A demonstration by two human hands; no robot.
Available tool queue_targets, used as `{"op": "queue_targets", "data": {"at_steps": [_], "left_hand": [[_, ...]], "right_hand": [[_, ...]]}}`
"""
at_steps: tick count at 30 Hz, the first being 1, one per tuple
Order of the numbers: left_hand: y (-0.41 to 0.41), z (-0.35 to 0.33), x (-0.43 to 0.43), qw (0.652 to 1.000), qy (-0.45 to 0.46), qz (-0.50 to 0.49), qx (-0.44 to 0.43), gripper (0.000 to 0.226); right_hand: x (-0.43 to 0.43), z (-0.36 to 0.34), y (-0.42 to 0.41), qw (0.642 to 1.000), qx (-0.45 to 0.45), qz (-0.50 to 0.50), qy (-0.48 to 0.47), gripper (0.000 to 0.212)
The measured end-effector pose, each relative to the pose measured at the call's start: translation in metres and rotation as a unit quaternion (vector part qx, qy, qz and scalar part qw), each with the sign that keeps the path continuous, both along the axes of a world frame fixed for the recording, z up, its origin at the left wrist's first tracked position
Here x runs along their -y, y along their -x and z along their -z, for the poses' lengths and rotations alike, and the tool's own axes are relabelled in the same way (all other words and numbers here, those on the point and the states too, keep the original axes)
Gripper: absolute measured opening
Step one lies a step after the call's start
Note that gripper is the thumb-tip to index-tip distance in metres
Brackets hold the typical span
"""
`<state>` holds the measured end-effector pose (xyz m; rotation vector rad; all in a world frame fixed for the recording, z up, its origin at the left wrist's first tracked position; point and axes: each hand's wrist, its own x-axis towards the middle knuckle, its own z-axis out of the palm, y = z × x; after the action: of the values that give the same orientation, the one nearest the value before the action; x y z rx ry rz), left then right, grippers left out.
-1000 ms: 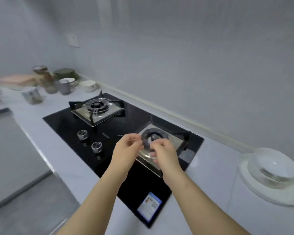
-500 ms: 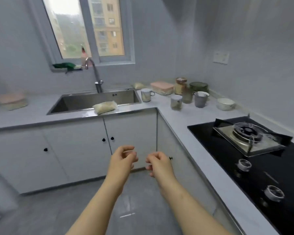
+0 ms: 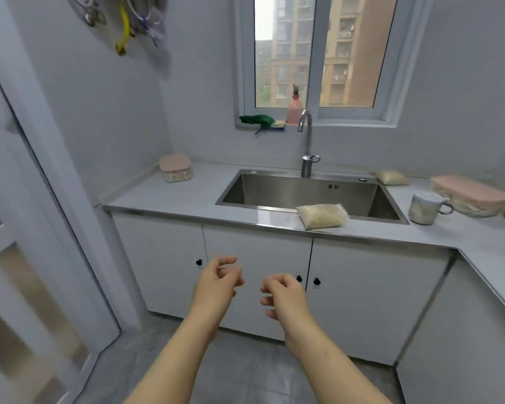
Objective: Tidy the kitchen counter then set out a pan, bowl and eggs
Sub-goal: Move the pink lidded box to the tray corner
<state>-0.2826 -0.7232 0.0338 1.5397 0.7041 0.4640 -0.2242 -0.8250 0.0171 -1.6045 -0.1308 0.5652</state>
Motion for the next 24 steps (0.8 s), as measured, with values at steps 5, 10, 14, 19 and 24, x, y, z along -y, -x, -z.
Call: {"op": "queue_targets", "data": {"at_steps": [5,10,14,19,24], "left_hand": [[-0.065,-0.01,-0.089,0.999,-0.019,-0.043,0.0,0.018],[-0.113,-0.018,-0.174,0.997,-0.015,-0.08,0.002,0.016],[-0.146,-0.008,-0.247,0.995,-0.004,-0.096,-0.003,0.016],[-0.182,0.013,-0.343,0.992,0.037,-0.12,0.012,0.019],[-0.227,0.02,-0.441,0.992,0.039,-0.115,-0.018,0.012]], "right_hand": [[-0.095,-0.008,-0.073,0.999,-0.005,-0.034,-0.015,0.014],[-0.186,-0.015,-0.131,0.997,0.0,-0.075,-0.018,0.013],[-0.254,-0.011,-0.17,0.995,0.002,-0.097,-0.011,0.012],[-0.34,0.009,-0.212,0.997,-0.007,-0.081,0.004,0.011],[-0.43,0.014,-0.248,0.997,-0.038,-0.068,0.022,0.01]]}}
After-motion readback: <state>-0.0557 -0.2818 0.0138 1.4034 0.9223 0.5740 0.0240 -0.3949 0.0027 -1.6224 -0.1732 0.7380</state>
